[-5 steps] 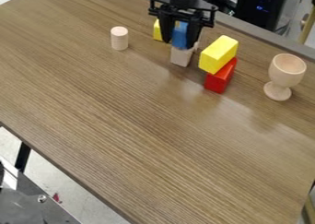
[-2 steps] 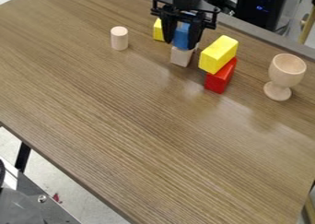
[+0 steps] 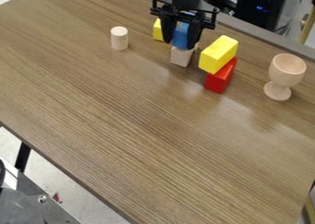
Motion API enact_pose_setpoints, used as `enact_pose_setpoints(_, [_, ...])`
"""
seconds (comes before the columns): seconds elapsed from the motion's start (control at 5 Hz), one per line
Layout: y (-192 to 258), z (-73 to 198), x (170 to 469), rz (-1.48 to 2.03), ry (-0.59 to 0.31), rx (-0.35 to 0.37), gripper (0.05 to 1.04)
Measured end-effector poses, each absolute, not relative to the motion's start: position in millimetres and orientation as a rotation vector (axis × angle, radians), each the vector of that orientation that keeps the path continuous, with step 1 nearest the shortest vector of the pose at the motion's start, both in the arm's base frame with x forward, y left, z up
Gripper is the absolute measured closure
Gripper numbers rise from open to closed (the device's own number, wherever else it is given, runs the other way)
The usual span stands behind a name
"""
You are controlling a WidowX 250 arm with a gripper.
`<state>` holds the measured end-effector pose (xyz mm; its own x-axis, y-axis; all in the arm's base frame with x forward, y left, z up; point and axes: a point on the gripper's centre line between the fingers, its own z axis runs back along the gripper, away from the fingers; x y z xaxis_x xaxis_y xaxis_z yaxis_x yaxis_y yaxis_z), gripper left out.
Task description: Take the blue arch off of the tower and put it on top of the rectangle block
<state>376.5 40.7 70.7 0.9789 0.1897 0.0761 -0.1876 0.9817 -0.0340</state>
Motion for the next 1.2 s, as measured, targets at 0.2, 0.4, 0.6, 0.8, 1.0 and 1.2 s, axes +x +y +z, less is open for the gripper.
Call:
enact_pose_setpoints(0.2, [41,71,376,0.189,-0.079,-0.025,0.521])
enact_pose_setpoints(0.4, [41,71,377,0.189,-0.079,-0.025,0.521])
enact_pose_setpoints(0.6, [41,71,377,0.190,-0.082,-0.023,0.521])
enact_pose_setpoints(0.8, [42,70,377,0.194,-0.084,-0.021,0.521])
enact_pose_setpoints(1.0, [43,63,380,0.196,-0.073,-0.019,0.481])
enact_pose_setpoints(1.2, [44,56,379,0.201,-0.057,-0.014,0.184])
